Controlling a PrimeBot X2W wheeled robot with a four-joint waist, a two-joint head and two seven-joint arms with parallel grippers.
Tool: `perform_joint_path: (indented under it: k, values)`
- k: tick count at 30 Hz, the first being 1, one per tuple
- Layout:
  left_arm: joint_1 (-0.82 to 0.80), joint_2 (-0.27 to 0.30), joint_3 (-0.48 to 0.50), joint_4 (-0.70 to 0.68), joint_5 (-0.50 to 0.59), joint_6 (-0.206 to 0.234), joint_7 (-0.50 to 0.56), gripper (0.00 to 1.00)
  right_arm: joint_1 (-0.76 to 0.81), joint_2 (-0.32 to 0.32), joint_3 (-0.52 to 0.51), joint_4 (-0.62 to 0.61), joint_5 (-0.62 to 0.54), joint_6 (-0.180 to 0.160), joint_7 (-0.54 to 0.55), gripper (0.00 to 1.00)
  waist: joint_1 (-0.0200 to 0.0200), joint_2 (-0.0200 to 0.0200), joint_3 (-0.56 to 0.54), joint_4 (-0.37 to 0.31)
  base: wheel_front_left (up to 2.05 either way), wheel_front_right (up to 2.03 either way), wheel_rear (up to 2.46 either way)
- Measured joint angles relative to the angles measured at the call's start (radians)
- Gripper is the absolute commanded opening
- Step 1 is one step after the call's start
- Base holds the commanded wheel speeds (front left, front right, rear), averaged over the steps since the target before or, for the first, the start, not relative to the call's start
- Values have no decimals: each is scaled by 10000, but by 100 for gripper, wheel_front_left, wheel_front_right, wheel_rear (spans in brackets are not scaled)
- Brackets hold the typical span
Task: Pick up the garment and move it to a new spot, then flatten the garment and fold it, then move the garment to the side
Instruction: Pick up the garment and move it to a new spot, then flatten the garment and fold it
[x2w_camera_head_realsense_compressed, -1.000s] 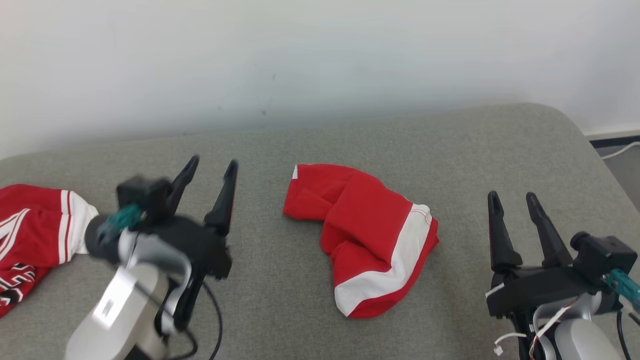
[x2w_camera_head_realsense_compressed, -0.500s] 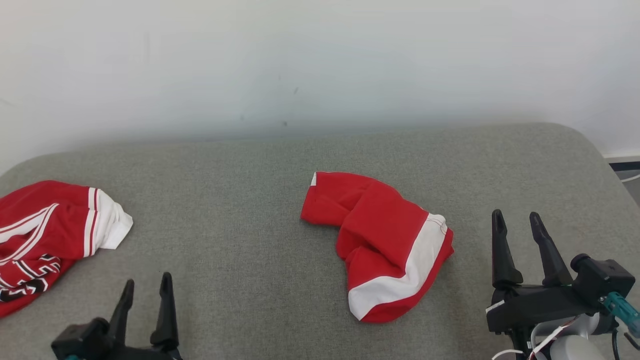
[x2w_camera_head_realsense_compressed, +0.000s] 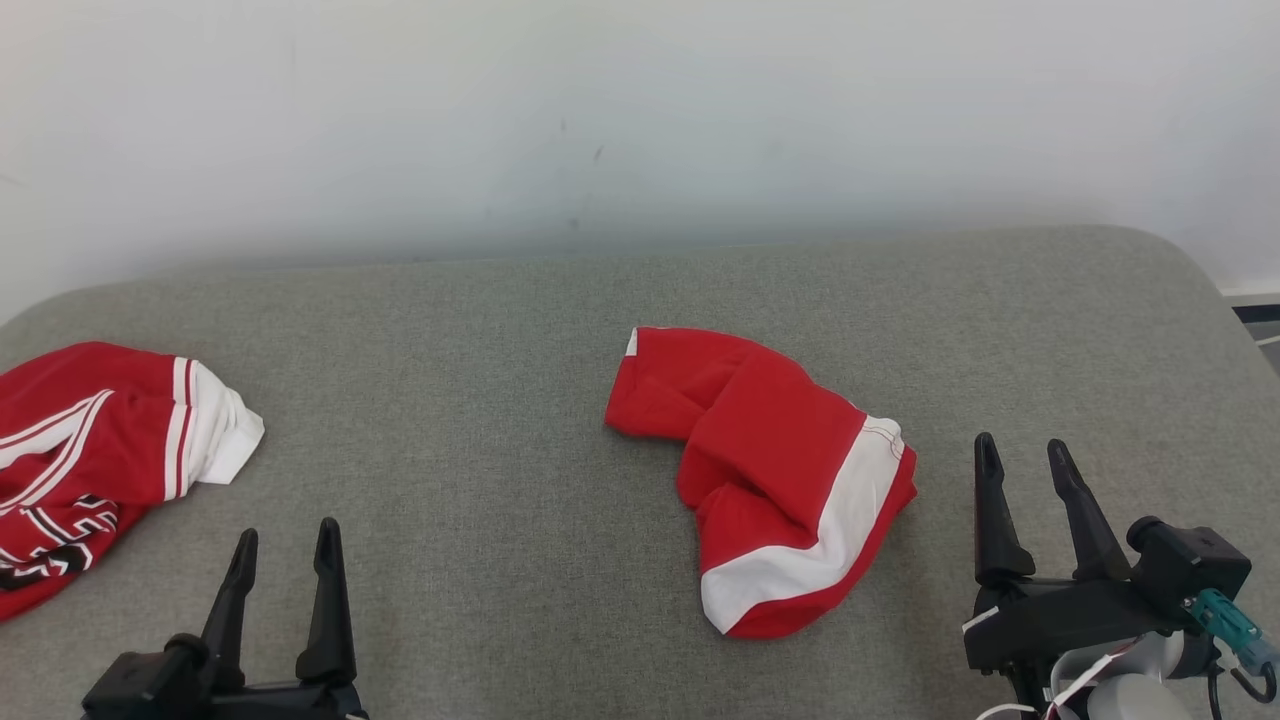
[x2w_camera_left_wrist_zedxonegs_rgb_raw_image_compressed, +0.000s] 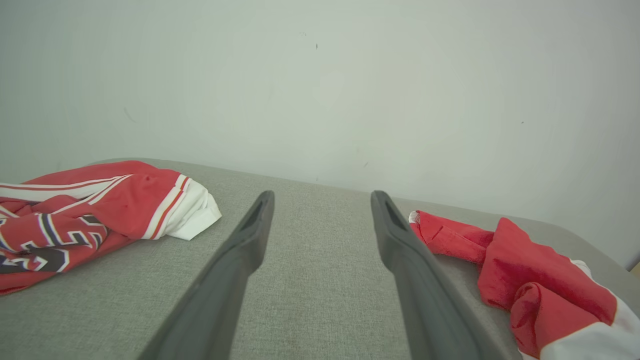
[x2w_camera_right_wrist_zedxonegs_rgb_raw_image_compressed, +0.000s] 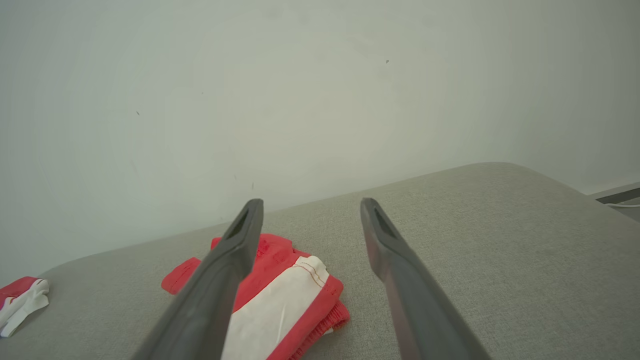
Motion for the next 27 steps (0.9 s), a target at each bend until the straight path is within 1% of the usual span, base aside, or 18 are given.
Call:
perform_joint_path:
  k: [8, 13, 18, 21, 24, 27]
  values:
    - [194, -184, 127, -387, 157, 0, 2, 100, -126, -13, 4, 178, -2, 35, -67, 100, 0, 0, 69, 13, 0, 0, 0]
    - [227, -236, 121, -550, 228, 0, 40, 100, -202, -15, 27, 244, -17, 117, -132, 100, 0, 0, 106, -11, 0, 0, 0]
    - [239, -303, 96, -675, 238, 0, 261, 100, -206, -23, 35, 311, -79, 119, -138, 100, 0, 0, 138, -40, 0, 0, 0]
    - [237, -359, -178, -648, 182, -29, 593, 100, -214, -33, 38, 353, -96, 121, -150, 100, 0, 0, 153, -62, 0, 0, 0]
    - [190, -472, -817, -393, 100, -401, 1106, 100, -237, -36, 121, 366, -186, 146, -151, 100, 0, 0, 184, -101, 0, 0, 0]
    - [-170, -545, -1634, 140, 109, -905, 1793, 100, -396, -44, 230, 345, -268, 209, -196, 100, 0, 0, 255, -183, 0, 0, 0]
